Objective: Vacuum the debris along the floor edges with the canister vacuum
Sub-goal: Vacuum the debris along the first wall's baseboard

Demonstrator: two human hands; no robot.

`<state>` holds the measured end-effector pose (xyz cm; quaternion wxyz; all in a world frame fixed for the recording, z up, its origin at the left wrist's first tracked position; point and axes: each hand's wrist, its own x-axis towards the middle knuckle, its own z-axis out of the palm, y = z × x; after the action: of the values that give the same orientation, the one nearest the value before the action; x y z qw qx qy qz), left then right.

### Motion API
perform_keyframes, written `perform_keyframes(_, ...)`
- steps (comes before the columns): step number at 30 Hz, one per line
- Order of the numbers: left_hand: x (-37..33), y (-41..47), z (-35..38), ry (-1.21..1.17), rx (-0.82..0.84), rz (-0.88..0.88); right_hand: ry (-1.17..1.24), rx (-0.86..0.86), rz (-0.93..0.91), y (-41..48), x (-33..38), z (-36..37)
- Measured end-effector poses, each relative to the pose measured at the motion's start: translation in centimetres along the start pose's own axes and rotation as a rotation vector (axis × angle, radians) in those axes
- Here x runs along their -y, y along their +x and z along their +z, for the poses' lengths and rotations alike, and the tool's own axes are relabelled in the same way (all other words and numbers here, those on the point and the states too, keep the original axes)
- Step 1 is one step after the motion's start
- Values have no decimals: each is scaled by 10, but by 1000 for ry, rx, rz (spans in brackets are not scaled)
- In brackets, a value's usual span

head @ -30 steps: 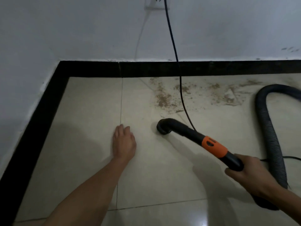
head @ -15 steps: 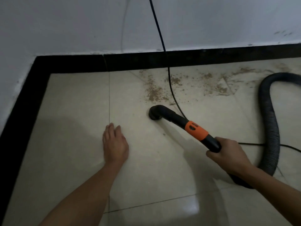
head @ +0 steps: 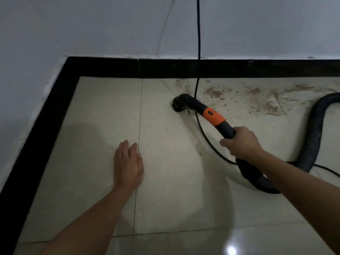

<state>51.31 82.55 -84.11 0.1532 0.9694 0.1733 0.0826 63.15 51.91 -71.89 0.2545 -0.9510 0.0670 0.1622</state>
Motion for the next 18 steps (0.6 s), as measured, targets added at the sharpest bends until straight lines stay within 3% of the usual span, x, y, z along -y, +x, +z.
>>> perform_keyframes(5,1,-1,1,22,-14,10,23,70,26,19,24,-3)
perform_keyframes(11,1,0,-1,18,-3,21,-162,142,-117,-44,-36,-8)
perform_keyframes(18,1,0,-4,21,-7,43,-82,150,29,-66,-91,-56)
